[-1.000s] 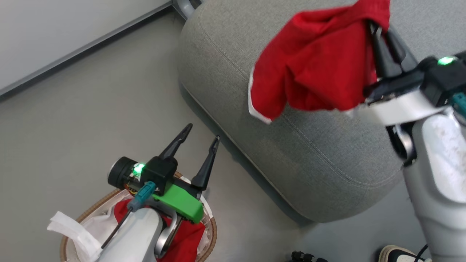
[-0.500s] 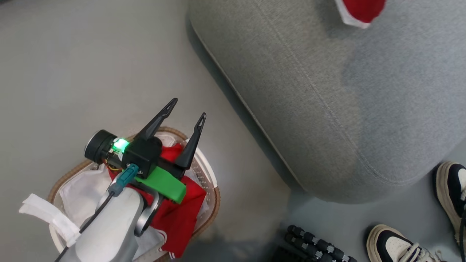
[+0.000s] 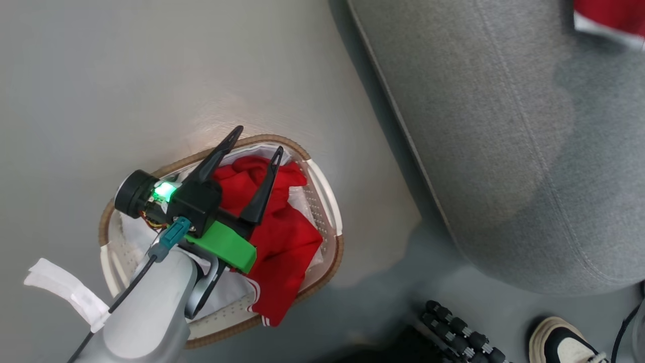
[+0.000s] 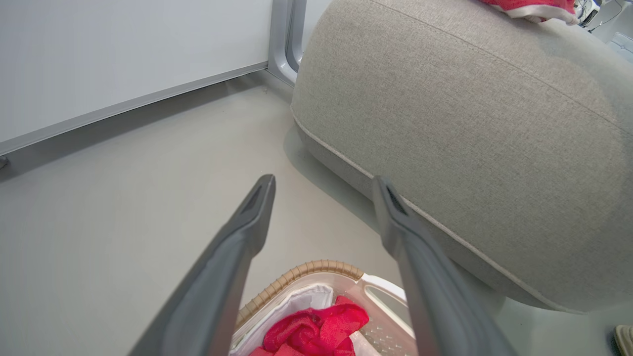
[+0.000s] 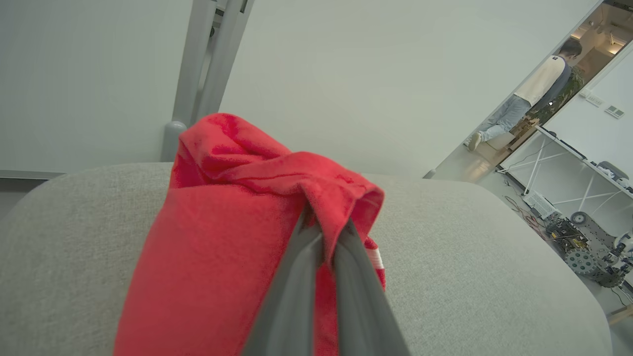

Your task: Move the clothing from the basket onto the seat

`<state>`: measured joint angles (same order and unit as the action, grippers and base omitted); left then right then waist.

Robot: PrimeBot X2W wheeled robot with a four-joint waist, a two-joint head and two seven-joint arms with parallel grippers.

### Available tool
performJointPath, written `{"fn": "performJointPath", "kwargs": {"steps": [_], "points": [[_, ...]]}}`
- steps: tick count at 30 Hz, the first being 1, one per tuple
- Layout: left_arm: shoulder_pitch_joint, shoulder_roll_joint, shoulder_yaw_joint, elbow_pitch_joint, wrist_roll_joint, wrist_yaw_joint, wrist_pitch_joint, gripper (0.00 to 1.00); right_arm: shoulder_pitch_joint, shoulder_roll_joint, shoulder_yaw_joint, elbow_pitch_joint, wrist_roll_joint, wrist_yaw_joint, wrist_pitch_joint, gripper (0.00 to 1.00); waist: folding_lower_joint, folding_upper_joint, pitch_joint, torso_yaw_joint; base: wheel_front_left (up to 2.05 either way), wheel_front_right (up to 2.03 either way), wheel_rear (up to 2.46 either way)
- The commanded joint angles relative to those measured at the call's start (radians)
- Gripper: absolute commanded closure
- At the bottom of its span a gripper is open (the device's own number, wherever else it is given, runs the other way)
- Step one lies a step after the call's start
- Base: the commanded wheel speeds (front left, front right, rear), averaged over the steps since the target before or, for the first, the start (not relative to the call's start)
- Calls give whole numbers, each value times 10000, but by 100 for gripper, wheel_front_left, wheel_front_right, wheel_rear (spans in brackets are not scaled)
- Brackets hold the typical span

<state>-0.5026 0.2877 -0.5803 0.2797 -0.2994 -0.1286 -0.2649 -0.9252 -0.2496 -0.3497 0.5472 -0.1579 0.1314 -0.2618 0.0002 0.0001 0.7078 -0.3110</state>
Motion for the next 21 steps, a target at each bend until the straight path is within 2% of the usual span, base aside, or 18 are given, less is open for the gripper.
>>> {"fn": "performJointPath", "kwargs": {"steps": [1,2,3,4,10,15,21], "points": [[-69,-70,40,82,-59,-36,9,0,436,59,-231,109,-44,-14,-48,100,-2,-1,-123,225,0,0,0],[-17,-118,65,123,-70,-36,9,0,660,106,-338,158,-64,-14,-48,75,-2,-1,-234,247,0,0,0],[47,-161,102,184,-75,-36,9,0,910,164,-477,161,-43,-14,-48,29,-2,-1,-360,265,0,0,0],[104,-191,136,245,-80,-36,9,0,1120,238,-572,161,14,-14,-48,0,-2,-1,-482,280,0,0,0],[417,-477,445,508,-70,-36,9,0,2706,547,-841,-87,265,-14,-48,0,-2,-1,-1352,400,0,0,0],[790,-739,831,584,-194,-36,9,0,3836,1057,-1033,-1077,737,-12,-48,0,-2,-1,-2080,585,0,0,0],[1354,-1021,1359,739,-124,-37,9,0,4999,1528,-312,-2164,1024,-14,-48,0,-2,-1,-3007,934,0,0,0]]}}
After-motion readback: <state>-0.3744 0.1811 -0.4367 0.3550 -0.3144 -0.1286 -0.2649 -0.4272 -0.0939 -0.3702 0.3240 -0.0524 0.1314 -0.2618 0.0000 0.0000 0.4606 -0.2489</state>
